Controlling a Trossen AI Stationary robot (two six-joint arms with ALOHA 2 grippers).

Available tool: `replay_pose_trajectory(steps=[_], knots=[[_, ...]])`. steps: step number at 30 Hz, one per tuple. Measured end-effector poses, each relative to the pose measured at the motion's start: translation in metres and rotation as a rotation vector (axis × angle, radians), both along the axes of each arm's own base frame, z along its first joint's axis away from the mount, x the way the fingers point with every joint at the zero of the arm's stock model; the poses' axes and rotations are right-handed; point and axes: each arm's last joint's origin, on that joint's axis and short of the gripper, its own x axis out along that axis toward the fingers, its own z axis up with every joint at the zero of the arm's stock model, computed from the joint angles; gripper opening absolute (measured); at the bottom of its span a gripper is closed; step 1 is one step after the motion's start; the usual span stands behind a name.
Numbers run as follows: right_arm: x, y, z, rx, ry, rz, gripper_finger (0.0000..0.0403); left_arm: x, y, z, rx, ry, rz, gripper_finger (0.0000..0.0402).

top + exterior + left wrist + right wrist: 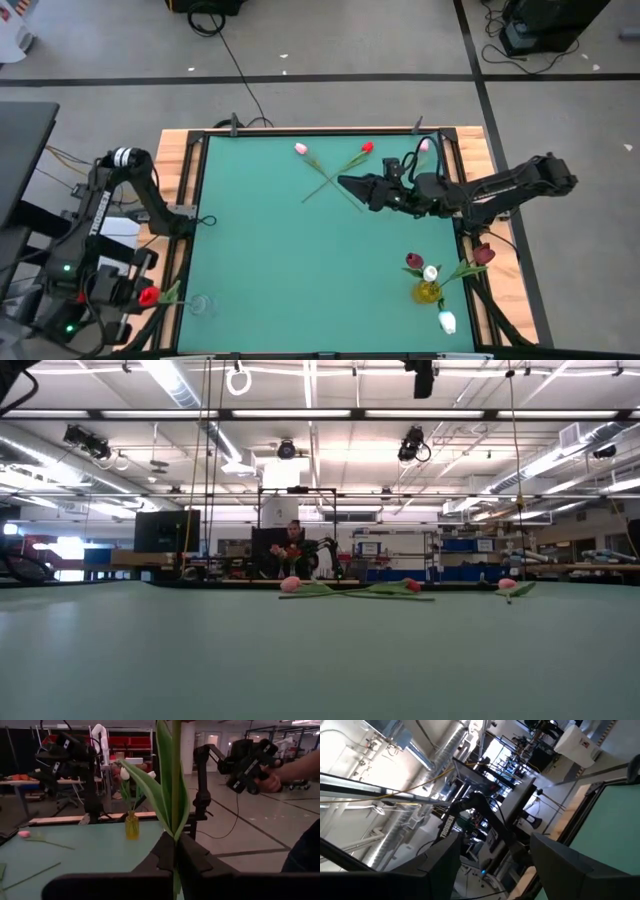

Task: Sort flowers into vase by color
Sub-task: Put the bottom red tulip into the transparent flower vase

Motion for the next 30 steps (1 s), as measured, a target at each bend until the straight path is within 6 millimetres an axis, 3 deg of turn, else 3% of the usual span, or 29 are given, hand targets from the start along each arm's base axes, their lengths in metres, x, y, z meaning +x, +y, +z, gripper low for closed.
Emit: replay_pose_trajectory(steps=[13, 22, 30], knots=[[0.009, 0.005, 0.009, -0.072, 0.004, 0.094, 0.0258, 0.008, -0.008, -0.020, -0.012, 0.057, 0.028, 0.0025], [0.009, 0.006, 0.007, -0.076, 0.018, 0.098, 0.0270, 0.035, -0.008, -0.028, -0.042, 0.360, 0.084, 0.0132], [0.009, 0.006, 0.007, -0.081, 0.017, 0.120, 0.0270, 0.033, 0.000, -0.019, -0.165, 0.444, 0.069, 0.0210]])
